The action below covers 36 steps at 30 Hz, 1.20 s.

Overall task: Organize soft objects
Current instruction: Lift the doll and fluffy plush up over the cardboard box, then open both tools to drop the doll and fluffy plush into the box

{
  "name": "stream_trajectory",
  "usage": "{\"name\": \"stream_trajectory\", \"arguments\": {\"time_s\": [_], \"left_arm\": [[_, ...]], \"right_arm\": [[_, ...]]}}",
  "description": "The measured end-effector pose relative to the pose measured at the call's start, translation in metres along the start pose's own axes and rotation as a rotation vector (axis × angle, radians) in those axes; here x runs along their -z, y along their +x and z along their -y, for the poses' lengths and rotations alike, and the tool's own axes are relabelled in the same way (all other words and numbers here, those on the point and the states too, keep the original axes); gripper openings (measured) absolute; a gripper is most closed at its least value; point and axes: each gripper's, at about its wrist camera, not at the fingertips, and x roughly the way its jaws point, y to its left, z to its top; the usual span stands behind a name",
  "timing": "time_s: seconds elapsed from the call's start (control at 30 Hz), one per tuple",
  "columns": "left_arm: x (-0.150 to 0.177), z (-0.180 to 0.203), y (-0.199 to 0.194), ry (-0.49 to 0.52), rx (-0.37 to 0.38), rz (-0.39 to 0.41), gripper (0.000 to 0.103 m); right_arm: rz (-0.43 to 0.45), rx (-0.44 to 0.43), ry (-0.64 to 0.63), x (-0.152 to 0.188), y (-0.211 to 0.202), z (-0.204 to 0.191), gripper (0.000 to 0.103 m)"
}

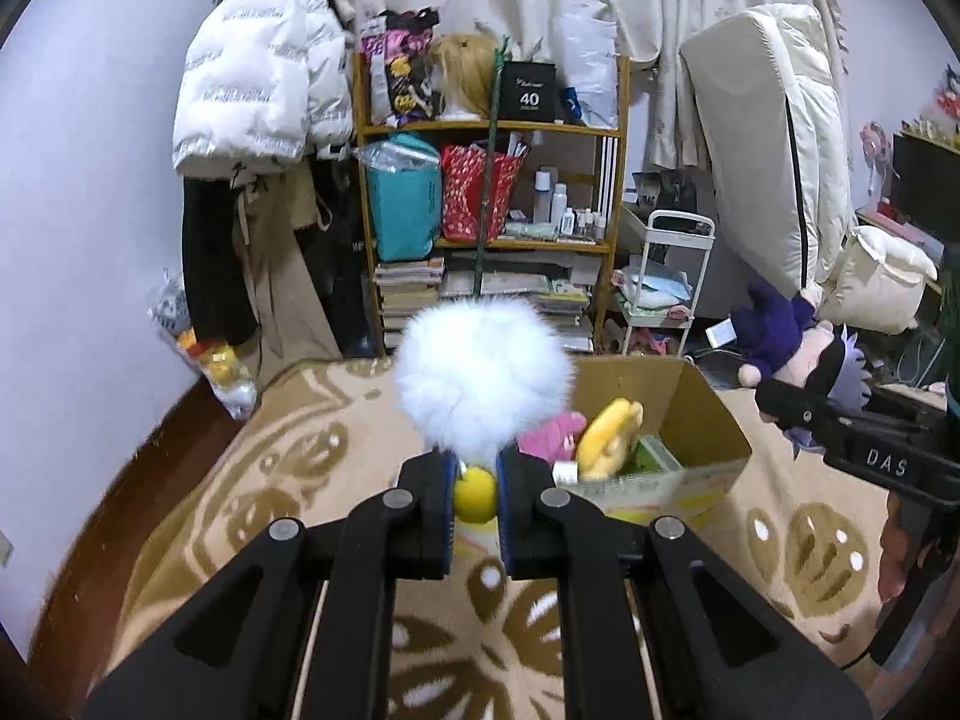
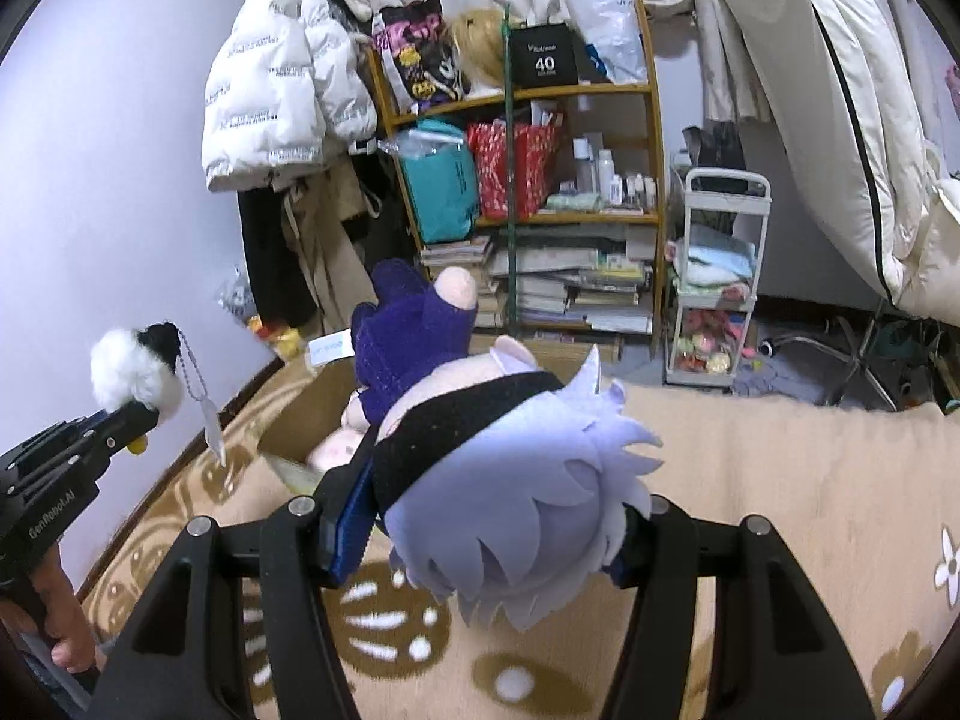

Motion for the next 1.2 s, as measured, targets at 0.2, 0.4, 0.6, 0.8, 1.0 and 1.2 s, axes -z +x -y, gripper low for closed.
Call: {"name": "stream_trajectory", "arguments": {"time_s": [0.2,0.4,0.6,0.8,1.0,1.2], "left_arm": [[-0.017,0.011,0.021,0.043,0.008,0.014,0.011],[-0.007,0.014,0.049,0.043,0.01,-0.034,0.011],[0.002,0.021,0.076,0.05,0.008,-0.079,0.012],[0.007,0.024,0.092,0.082,0.008,-0.109,0.014],[0.012,0.022,0.107,0.071,0.006,-0.148,0.016],[0.019,0.023,0.118,0.077,-0.003,-0.2,0.03]], "right_arm": [[0.006,0.0,-0.007,-0.015,0.012,0.001,0.063],[-0.013,0.001,-0.044,-0.011,0.031,-0.001,0.063],[-0.065,-0.001,-0.029,-0.002,0.053,0.004,0.063],[-0.102,0.0,-0.01,0.006,0.067,0.012,0.064],[-0.128,0.004,0.003,0.01,0.077,0.02,0.065],[-0.163,0.006,-0.017,0.017,0.087,0.02,0.065]]}}
